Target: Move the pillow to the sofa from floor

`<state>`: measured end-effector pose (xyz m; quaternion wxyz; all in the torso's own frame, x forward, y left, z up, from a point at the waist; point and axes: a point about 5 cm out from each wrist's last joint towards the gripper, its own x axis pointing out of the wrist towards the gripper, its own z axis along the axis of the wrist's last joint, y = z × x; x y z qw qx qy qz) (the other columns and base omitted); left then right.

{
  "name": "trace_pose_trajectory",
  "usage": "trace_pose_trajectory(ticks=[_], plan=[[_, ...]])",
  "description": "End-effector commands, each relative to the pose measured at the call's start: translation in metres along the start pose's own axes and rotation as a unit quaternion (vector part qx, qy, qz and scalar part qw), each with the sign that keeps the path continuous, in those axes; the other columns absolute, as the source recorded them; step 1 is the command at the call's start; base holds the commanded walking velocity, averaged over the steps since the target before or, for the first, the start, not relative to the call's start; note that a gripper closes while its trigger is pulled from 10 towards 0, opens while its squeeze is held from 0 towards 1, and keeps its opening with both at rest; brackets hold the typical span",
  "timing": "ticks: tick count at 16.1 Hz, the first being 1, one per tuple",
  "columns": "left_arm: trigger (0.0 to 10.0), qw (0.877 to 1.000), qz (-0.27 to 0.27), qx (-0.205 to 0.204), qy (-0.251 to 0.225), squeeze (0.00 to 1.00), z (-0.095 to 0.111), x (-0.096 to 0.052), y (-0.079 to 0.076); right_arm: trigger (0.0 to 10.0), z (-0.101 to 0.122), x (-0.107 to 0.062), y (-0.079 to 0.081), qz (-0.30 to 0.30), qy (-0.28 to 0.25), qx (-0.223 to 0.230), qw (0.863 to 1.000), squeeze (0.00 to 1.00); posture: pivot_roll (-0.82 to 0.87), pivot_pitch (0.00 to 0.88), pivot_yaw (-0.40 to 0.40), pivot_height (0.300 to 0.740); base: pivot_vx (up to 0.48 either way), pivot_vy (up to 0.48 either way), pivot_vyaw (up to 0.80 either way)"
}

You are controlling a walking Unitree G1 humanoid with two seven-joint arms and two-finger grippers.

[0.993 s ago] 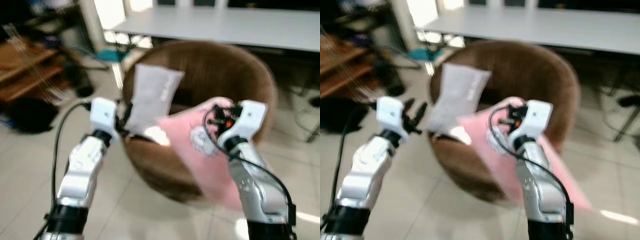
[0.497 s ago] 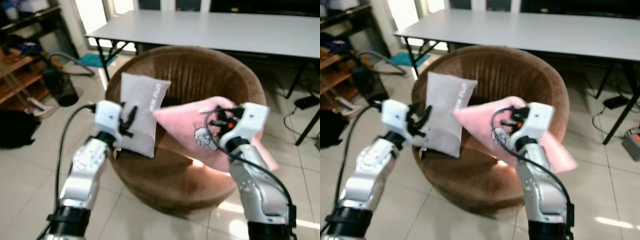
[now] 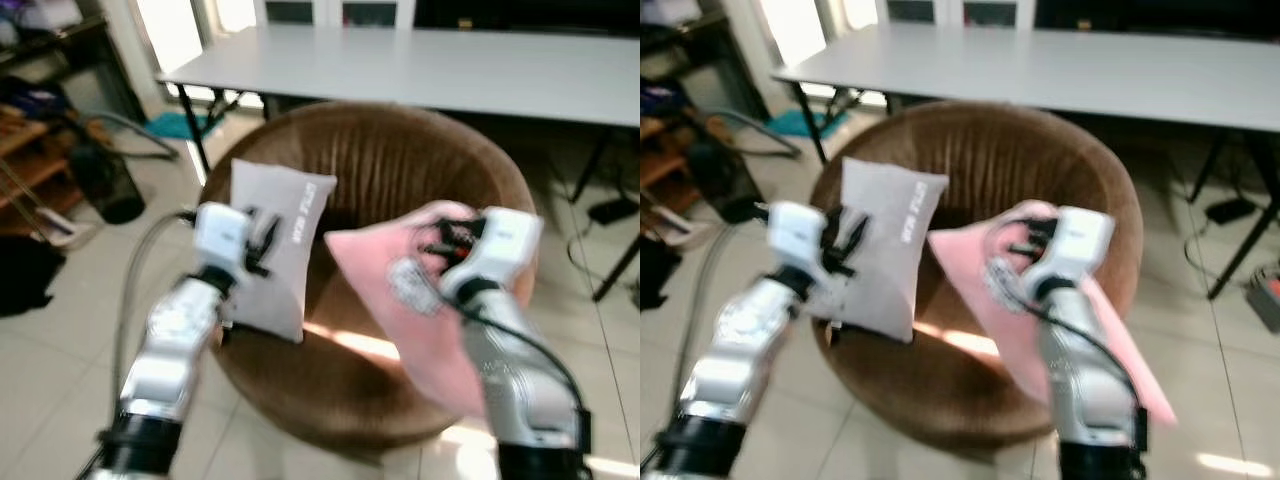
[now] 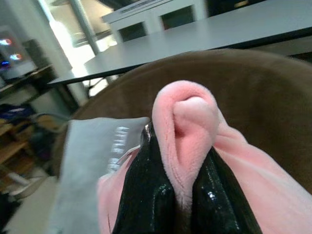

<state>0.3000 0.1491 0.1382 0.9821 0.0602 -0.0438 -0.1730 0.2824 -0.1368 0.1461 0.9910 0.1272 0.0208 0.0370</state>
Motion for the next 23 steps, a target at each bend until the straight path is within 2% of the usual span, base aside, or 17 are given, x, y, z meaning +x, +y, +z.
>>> trace_pose_trajectory(ticks=[1, 6, 8, 10, 11, 13, 14, 16, 18, 20, 23], plan=[[10.0, 1.0, -0.013, 0.0, -0.007, 0.0, 0.004, 0.003, -0.006, 10.0, 0.012, 0.001, -0.003, 0.0, -0.026, -0.005, 1.0, 0.0, -0.05, 0.0, 0.064, 0.74, 0.398, 0.0, 0.0], [10.0, 1.0, -0.007, -0.004, -0.008, 0.0, 0.005, 0.002, -0.005, 10.0, 0.011, 0.002, 0.0, 0.012, -0.018, -0.007, 1.0, 0.0, -0.05, 0.004, 0.058, 0.74, 0.381, 0.0, 0.0], [10.0, 1.0, 0.005, 0.003, -0.001, 0.0, 0.003, 0.001, -0.002, 10.0, 0.012, 0.002, 0.002, 0.025, -0.018, -0.015, 0.999, 0.0, -0.05, 0.011, 0.058, 0.74, 0.0, 0.0, 0.0], [10.0, 0.999, -0.045, 0.011, -0.005, 0.0, 0.003, -0.004, -0.005, 10.0, 0.017, 0.002, 0.004, 0.059, -0.01, -0.026, 0.998, 0.0, -0.05, 0.017, 0.06, 0.74, 0.0, 0.0, 0.0], [10.0, 0.995, -0.098, 0.008, 0.0, 0.0, 0.004, -0.009, -0.007, 10.0, 0.02, 0.002, 0.002, 0.077, 0.004, -0.043, 0.996, 0.0, -0.05, 0.023, 0.06, 0.74, 0.0, 0.0, 0.0], [10.0, 0.974, -0.224, 0.02, 0.017, 0.0, 0.01, -0.025, -0.008, 10.0, 0.028, 0.003, -0.003, 0.111, 0.034, -0.088, 0.989, 0.0, -0.05, 0.026, 0.058, 0.74, 0.0, 0.0, 0.0], [10.0, 0.969, -0.247, 0.018, 0.023, 0.0, 0.013, -0.031, -0.004, 10.0, 0.033, 0.003, -0.001, 0.134, 0.036, -0.104, 0.985, 0.0, -0.04, 0.029, 0.057, 0.74, 0.0, 0.0, 0.0], [10.0, 0.963, -0.266, 0.023, 0.035, 0.0, 0.014, -0.036, 0.003, 10.0, 0.034, 0.002, 0.002, 0.16, 0.052, -0.114, 0.979, 0.0, -0.04, 0.03, 0.056, 0.74, 0.0, 0.0, 0.0], [10.0, 0.953, -0.296, 0.029, 0.05, 0.0, 0.022, -0.045, 0.014, 10.0, 0.053, 0.004, 0.008, 0.195, 0.065, -0.115, 0.972, 0.0, -0.04, 0.039, 0.052, 0.74, 0.0, 0.0, 0.0], [10.0, 0.949, -0.311, 0.016, 0.044, 0.0, 0.031, -0.048, 0.015, 10.0, 0.064, 0.005, 0.004, 0.203, 0.083, -0.132, 0.967, 0.0, -0.03, 0.046, 0.048, 0.74, 0.0, 0.0, 0.0], [10.0, 0.947, -0.317, 0.015, 0.044, 0.0, 0.033, -0.05, 0.014, 10.0, 0.069, 0.006, 0.001, 0.209, 0.105, -0.152, 0.96, 0.0, -0.03, 0.048, 0.046, 0.74, 0.0, 0.0, 0.0]])
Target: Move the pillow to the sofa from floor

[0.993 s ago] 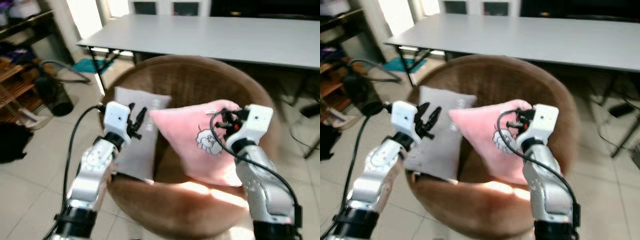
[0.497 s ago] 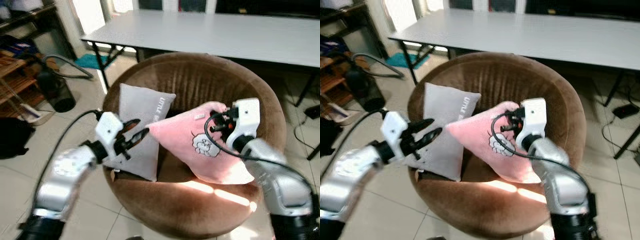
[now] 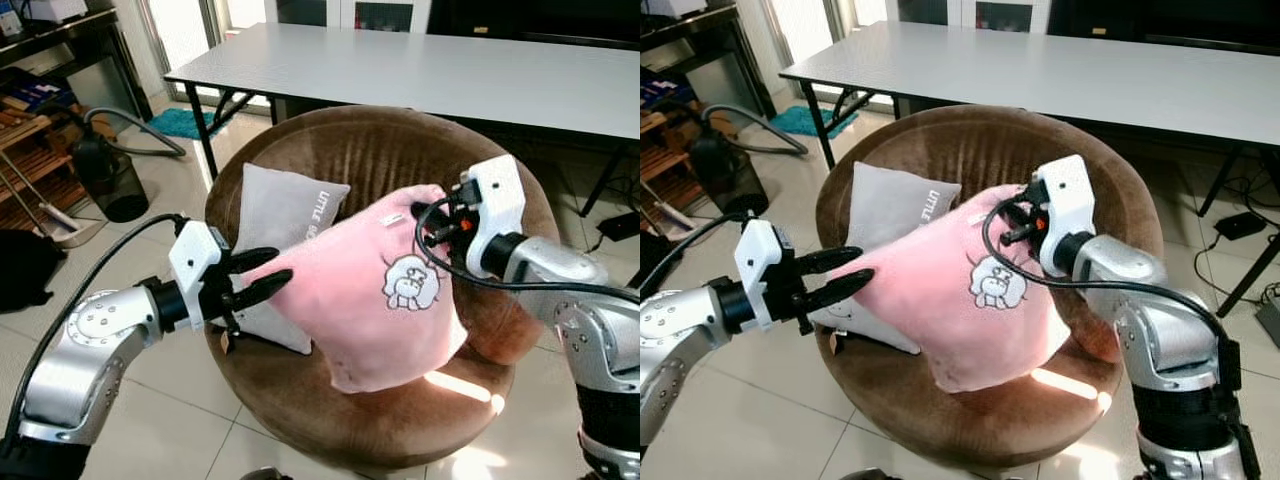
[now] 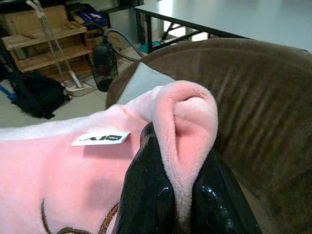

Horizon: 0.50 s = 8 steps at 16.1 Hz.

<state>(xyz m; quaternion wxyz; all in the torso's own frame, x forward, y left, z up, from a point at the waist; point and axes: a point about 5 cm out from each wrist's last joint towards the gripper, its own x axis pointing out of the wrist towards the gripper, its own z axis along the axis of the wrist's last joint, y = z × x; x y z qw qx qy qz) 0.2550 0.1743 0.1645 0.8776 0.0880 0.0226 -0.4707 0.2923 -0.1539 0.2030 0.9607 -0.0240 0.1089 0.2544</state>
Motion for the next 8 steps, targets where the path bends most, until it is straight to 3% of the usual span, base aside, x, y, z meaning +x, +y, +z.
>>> trace_pose_trajectory(ticks=[1, 2, 3, 4, 8], plan=[[10.0, 1.0, -0.001, 0.007, -0.002, 0.0, 0.005, -0.002, 0.002, 10.0, 0.009, -0.002, 0.002, 0.003, -0.015, -0.009, 1.0, 0.0, -0.03, 0.048, 0.046, 0.74, 0.0, 0.0, 0.0], [10.0, 1.0, -0.001, 0.007, -0.002, 0.0, 0.005, -0.002, 0.002, 10.0, 0.009, -0.002, 0.002, 0.003, -0.015, -0.009, 1.0, 0.0, -0.03, 0.048, 0.046, 0.74, 0.0, 0.0, 0.0], [10.0, 1.0, -0.007, 0.003, 0.0, 0.0, 0.005, -0.004, -0.002, 10.0, -0.001, 0.011, 0.006, 0.02, 0.039, -0.007, 0.999, 0.0, -0.01, 0.065, 0.034, 0.74, 0.0, 0.0, 0.0], [10.0, 1.0, -0.013, -0.003, 0.005, 0.0, 0.005, -0.008, -0.005, 10.0, -0.024, 0.036, 0.015, 0.025, 0.106, 0.012, 0.994, 0.0, -0.01, 0.069, 0.034, 0.74, 0.0, 0.0, 0.0], [10.0, 0.999, -0.017, -0.012, 0.027, 0.0, 0.001, -0.012, -0.008, 10.0, -0.073, 0.086, 0.03, -0.011, 0.16, 0.044, 0.986, 0.0, 0.01, 0.085, 0.036, 0.74, 0.0, 0.0, 0.0]])
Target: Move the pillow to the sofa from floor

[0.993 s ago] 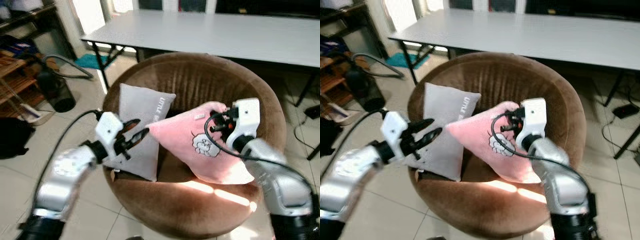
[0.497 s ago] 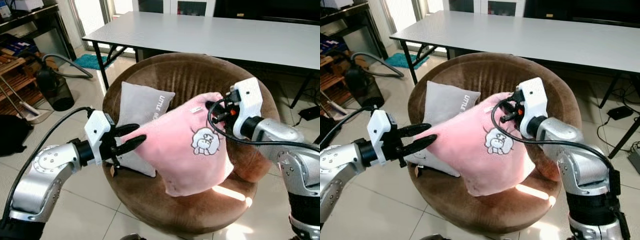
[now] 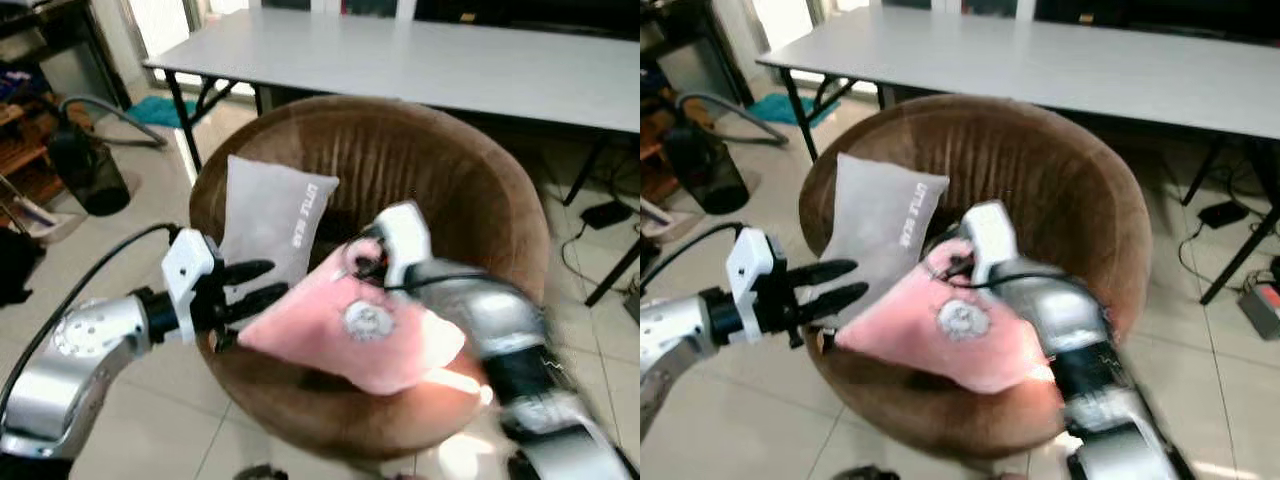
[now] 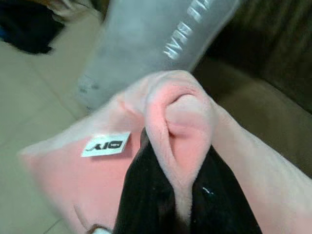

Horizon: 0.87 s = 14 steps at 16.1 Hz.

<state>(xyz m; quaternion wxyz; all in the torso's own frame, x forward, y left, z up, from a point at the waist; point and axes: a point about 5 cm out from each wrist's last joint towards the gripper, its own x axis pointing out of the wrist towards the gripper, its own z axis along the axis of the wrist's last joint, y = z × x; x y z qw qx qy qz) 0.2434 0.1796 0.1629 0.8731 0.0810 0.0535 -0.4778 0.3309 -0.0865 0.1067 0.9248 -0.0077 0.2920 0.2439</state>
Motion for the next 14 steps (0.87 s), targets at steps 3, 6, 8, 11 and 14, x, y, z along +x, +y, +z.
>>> trace_pose_trajectory(ticks=[3, 6, 8, 11, 14], plan=[[10.0, 0.997, 0.065, 0.023, 0.029, 0.0, -0.003, -0.005, 0.013, 10.0, 0.02, 0.016, -0.007, -0.056, -0.047, 0.03, 0.997, 0.0, 0.03, 0.096, 0.029, 0.74, 0.0, 0.0, 0.0], [10.0, 0.992, 0.114, 0.034, 0.043, 0.0, -0.005, -0.008, 0.023, 10.0, 0.04, 0.025, -0.02, -0.147, -0.097, 0.056, 0.983, 0.0, 0.04, 0.101, 0.026, 0.74, 0.0, 0.0, 0.0], [10.0, 0.99, 0.128, 0.042, 0.044, 0.0, -0.003, -0.008, 0.026, 10.0, 0.054, 0.023, -0.031, -0.202, -0.124, 0.073, 0.969, 0.0, 0.04, 0.107, 0.025, 0.74, 0.0, 0.0, 0.0], [10.0, 0.988, 0.14, 0.049, 0.043, 0.0, -0.003, -0.007, 0.027, 10.0, 0.066, 0.017, -0.046, -0.26, -0.162, 0.08, 0.949, 0.2, 0.05, 0.118, 0.024, 0.74, 0.0, 0.0, 0.0], [10.0, 0.988, 0.141, 0.049, 0.046, 0.0, -0.003, -0.008, 0.027, 10.0, 0.071, 0.016, -0.047, -0.258, -0.176, 0.084, 0.946, 1.0, 0.05, 0.121, 0.023, 0.74, 0.0, 0.0, 0.0]])
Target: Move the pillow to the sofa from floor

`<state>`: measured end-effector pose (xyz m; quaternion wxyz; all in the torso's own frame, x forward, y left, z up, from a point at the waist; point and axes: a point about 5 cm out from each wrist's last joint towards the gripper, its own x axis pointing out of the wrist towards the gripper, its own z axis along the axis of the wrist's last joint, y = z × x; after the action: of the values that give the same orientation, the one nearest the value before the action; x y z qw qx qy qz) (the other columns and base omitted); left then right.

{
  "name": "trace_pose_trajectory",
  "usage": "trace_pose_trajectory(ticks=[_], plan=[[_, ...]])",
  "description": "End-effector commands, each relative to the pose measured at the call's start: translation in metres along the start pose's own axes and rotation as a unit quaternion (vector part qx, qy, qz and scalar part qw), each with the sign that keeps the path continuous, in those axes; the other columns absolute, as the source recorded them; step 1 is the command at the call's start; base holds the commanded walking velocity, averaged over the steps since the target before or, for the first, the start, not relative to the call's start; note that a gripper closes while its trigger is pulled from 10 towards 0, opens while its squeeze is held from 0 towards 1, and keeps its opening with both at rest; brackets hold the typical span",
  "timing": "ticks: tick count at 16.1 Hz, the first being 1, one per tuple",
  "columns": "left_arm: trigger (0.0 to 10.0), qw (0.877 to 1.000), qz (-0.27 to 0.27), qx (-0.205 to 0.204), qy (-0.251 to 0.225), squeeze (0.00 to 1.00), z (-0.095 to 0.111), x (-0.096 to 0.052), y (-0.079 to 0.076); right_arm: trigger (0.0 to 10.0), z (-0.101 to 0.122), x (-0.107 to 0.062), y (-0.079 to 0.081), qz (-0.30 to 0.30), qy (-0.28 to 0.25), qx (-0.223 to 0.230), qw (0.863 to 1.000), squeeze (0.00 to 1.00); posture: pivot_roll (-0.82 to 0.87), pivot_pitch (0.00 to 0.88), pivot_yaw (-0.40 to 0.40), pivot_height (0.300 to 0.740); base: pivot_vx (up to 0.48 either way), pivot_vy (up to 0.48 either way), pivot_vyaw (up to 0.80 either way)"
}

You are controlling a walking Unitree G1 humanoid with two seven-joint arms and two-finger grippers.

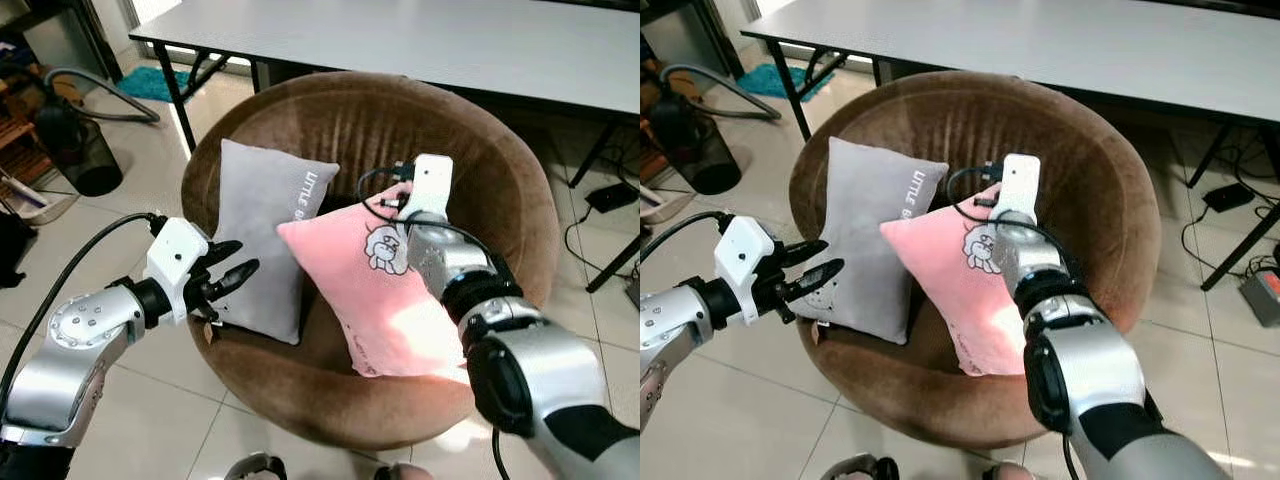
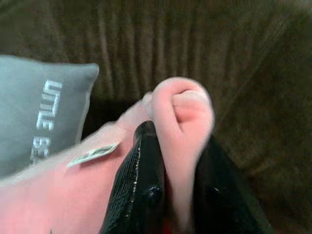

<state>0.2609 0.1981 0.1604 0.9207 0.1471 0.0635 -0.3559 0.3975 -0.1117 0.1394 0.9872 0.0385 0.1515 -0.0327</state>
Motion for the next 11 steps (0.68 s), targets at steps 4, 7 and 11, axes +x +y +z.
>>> trace_pose_trajectory(ticks=[4, 7, 11], plan=[[10.0, 1.0, 0.01, 0.008, -0.001, 0.0, 0.002, -0.002, 0.005, 10.0, 0.021, 0.001, 0.003, 0.007, -0.052, 0.008, 0.999, 1.0, 0.06, 0.123, 0.028, 0.74, 0.0, 0.0, 0.0], [10.0, 1.0, 0.017, 0.012, -0.001, 0.0, 0.003, -0.002, 0.008, 10.0, 0.034, 0.001, 0.002, 0.012, -0.084, 0.04, 0.996, 1.0, 0.06, 0.119, 0.027, 0.74, 0.0, 0.0, 0.0], [10.0, 0.997, 0.071, -0.014, -0.028, 0.0, 0.0, 0.005, 0.003, 10.0, 0.036, -0.003, 0.01, 0.071, -0.123, 0.019, 0.99, 0.0, 0.06, 0.102, 0.011, 0.74, 0.0, 0.0, 0.0]])
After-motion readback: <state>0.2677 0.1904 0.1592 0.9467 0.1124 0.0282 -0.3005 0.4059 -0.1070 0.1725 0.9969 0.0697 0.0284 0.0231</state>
